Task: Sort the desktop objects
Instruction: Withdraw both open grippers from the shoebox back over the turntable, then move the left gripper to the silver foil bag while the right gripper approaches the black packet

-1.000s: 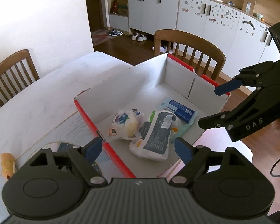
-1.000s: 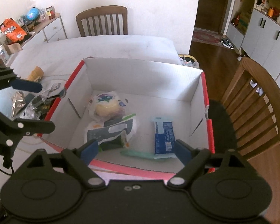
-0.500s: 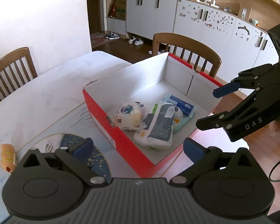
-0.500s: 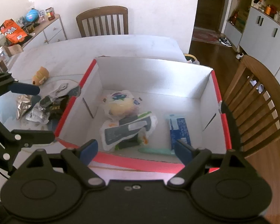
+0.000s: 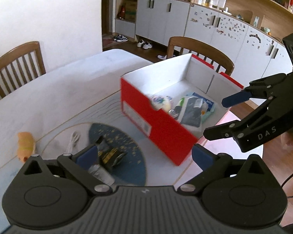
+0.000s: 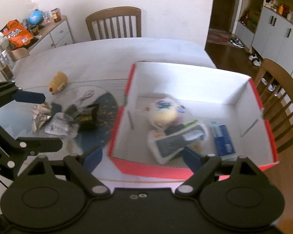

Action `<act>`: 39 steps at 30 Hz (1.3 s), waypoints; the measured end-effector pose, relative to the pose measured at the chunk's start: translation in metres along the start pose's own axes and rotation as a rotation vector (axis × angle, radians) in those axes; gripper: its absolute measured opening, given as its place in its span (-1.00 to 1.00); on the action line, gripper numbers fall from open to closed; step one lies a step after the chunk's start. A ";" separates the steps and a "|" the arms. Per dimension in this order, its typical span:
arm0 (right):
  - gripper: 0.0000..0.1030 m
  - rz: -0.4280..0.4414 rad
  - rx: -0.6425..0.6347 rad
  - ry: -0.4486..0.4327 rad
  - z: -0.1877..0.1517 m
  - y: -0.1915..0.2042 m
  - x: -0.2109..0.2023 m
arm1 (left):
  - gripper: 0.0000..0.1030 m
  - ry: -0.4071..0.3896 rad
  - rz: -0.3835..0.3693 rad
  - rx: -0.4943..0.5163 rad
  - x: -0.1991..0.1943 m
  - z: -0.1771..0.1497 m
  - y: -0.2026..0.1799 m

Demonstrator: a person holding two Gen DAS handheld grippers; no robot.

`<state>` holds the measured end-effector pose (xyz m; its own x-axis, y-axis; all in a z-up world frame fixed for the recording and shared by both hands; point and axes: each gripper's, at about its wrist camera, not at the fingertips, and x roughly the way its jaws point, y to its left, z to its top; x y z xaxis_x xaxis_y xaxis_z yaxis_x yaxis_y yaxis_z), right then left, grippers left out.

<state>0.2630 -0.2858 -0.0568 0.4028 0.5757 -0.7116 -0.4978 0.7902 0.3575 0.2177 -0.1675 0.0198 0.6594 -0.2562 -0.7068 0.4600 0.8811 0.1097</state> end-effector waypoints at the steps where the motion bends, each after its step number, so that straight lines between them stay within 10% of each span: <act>1: 0.74 0.002 -0.002 -0.001 0.001 0.006 0.002 | 1.00 0.000 0.002 -0.004 -0.002 -0.003 0.006; 39: 0.72 0.050 -0.079 0.062 0.033 0.124 0.110 | 1.00 0.093 0.119 -0.163 0.008 -0.086 0.155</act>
<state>0.2703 -0.1175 -0.0706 0.3286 0.5981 -0.7309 -0.5762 0.7402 0.3466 0.2433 0.0015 -0.0295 0.6420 -0.1156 -0.7580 0.2749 0.9575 0.0868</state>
